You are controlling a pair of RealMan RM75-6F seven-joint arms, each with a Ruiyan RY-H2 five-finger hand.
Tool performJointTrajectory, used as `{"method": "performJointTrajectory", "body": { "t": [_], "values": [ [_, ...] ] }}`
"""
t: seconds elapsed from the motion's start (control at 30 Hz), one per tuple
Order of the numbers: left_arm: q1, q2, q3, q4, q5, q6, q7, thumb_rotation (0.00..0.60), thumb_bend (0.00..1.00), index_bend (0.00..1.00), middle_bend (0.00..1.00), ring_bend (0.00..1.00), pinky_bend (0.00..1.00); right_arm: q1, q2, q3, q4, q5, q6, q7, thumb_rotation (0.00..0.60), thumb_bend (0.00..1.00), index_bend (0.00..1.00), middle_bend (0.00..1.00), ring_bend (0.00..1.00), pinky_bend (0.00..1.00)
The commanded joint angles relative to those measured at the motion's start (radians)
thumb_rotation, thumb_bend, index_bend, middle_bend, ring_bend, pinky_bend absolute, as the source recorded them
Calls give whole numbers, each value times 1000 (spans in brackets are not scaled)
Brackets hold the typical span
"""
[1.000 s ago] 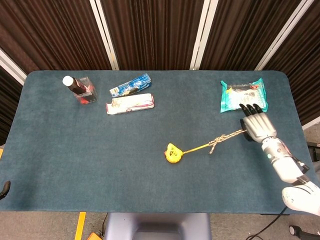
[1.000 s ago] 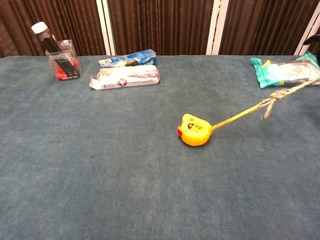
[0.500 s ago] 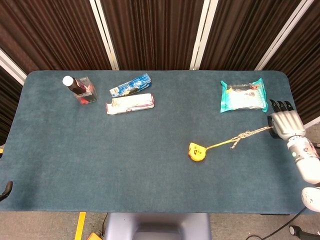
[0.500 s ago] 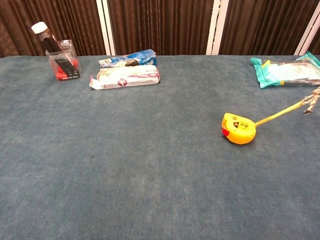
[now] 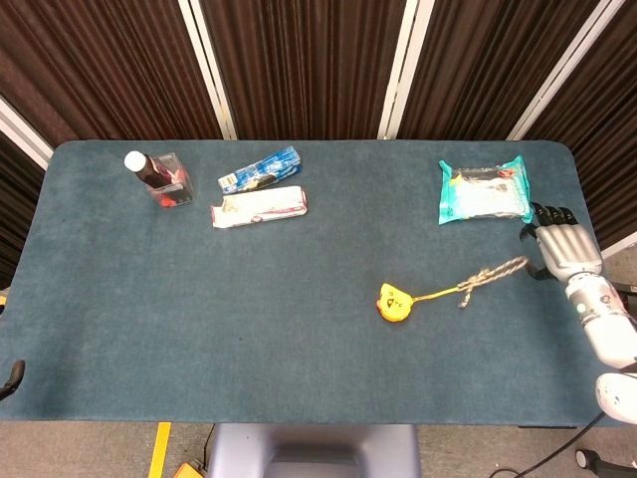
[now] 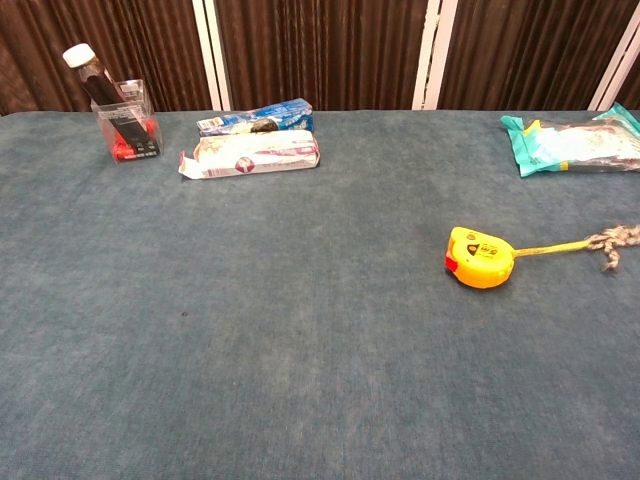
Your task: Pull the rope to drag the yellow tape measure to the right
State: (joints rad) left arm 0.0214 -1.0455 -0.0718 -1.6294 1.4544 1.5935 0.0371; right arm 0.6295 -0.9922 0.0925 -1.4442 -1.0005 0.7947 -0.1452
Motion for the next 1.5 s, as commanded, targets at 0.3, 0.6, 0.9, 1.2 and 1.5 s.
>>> {"method": "performJointTrajectory", "body": {
  "t": [0.3,0.6,0.9,1.2,1.5],
  "values": [
    [-3,-4,-1,4,-1,-2,2,600,370,83,0,0,135,-97,-6,65,-199,-129,274,85,600,91,0,35,0,0],
    [-4,-5,0,7,-4,-6,4,600,371,83,0,0,136,-251,-47,-31,-381,-481,587,41,600,93,148,31,0,0],
    [-7,0,-1,9,-5,-12,-12,600,371,83,0,0,137,-429,34,-138,-374,-590,754,112,600,95,163,31,0,0],
    [-13,-4,5,12,9,-17,-3,600,371,83,0,0,137,-547,26,-176,-206,-537,787,143,600,107,164,31,0,0],
    [-21,-8,17,22,43,-17,-5,600,371,83,0,0,131,-534,1,-150,-184,-510,710,146,600,107,88,30,0,0]
  ]
}}
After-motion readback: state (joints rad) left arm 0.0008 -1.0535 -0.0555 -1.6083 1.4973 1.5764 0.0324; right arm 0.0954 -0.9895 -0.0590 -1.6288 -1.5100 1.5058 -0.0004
